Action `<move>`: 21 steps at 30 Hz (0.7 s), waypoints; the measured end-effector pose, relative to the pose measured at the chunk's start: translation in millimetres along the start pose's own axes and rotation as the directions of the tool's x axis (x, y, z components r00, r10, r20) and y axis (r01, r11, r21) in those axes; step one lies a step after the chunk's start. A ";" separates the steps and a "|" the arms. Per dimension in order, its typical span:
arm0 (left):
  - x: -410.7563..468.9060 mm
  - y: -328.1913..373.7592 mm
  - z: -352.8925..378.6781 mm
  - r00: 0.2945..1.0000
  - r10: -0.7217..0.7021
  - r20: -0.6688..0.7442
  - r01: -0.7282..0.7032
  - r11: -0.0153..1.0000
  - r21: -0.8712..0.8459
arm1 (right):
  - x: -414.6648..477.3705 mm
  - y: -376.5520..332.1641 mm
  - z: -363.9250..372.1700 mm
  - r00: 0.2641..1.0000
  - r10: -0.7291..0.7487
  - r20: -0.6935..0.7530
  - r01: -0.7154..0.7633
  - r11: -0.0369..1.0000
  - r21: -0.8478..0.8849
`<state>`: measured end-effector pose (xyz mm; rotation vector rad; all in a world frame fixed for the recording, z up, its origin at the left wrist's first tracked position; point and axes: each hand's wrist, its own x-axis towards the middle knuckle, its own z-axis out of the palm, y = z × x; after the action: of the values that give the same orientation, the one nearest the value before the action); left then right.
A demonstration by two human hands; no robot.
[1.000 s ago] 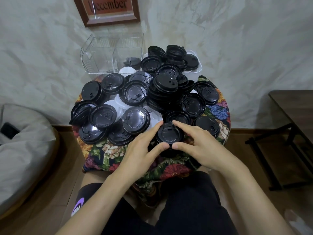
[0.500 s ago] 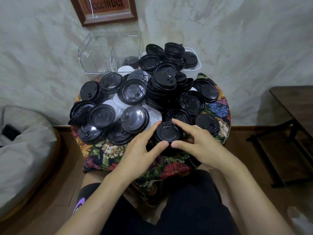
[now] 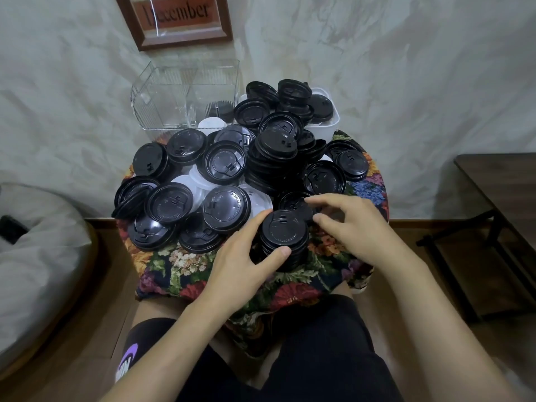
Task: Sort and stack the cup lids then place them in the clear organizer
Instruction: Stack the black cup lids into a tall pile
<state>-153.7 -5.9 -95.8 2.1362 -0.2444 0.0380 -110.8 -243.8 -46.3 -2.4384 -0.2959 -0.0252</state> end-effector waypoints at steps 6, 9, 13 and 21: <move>0.0 0.9 3.5 1.000 -0.010 -0.022 0.010 1.000 0.024 | 20.6 0.0 4.6 0.993 0.012 0.118 0.041 0.897 -0.441; -0.4 1.0 5.2 0.999 -0.010 -0.031 0.010 1.000 0.016 | 23.2 1.4 5.5 0.991 0.001 0.135 0.058 0.899 -0.435; -0.3 3.1 6.2 0.999 -0.007 -0.044 0.008 1.000 0.010 | 21.0 7.6 0.1 0.996 -0.040 0.083 0.068 0.928 -0.366; -1.0 -2.7 7.8 0.999 -0.007 -0.048 0.006 1.000 -0.006 | 2.7 12.8 -17.6 0.995 0.002 -0.098 0.004 0.998 0.063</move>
<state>-154.7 -10.8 -102.4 2.1272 -0.2090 0.0851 -104.3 -264.0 -40.5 -2.3654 -0.2499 -0.1339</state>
